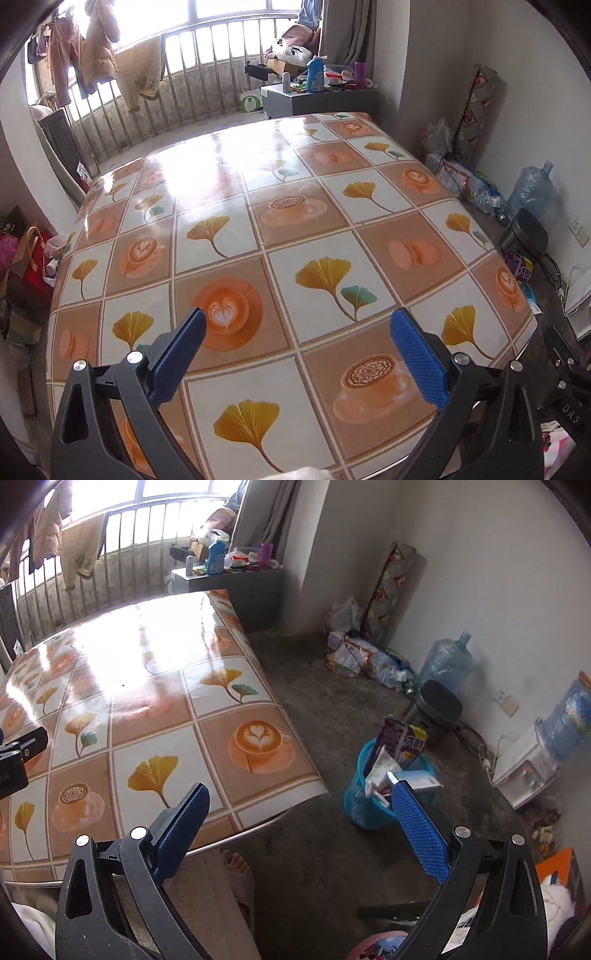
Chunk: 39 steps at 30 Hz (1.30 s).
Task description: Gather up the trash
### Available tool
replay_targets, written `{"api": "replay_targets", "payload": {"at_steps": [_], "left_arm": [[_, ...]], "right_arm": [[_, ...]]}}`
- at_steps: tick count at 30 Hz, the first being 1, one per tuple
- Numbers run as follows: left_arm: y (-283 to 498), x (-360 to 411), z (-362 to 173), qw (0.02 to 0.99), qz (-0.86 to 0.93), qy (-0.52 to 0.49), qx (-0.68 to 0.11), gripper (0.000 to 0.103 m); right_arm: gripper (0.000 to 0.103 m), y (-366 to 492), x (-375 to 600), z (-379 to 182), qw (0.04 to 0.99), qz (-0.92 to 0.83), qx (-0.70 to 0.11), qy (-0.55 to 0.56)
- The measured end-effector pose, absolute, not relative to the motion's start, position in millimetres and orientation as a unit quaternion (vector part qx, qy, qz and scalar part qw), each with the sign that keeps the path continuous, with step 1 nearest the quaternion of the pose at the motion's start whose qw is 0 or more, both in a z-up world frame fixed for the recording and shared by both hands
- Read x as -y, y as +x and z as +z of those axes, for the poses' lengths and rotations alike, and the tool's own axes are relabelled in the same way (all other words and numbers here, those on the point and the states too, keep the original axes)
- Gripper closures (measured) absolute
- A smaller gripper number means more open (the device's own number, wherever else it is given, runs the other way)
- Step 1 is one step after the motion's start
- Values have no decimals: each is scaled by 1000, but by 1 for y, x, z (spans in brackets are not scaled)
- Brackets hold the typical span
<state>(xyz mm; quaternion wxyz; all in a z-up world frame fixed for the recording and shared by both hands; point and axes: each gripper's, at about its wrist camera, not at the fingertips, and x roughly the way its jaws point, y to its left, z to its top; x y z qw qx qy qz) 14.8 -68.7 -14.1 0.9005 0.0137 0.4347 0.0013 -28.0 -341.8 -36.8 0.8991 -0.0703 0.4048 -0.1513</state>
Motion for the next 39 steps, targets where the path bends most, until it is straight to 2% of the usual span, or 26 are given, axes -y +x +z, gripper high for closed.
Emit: {"api": "replay_targets", "payload": {"at_steps": [14, 39], "left_arm": [[12, 107, -11, 899, -39, 48, -433, 5], [10, 117, -13, 897, -59, 58, -435, 5]], "right_arm": [[8, -37, 360, -42, 889, -188, -414, -58], [8, -38, 365, -40, 888, -194, -412, -64]]}}
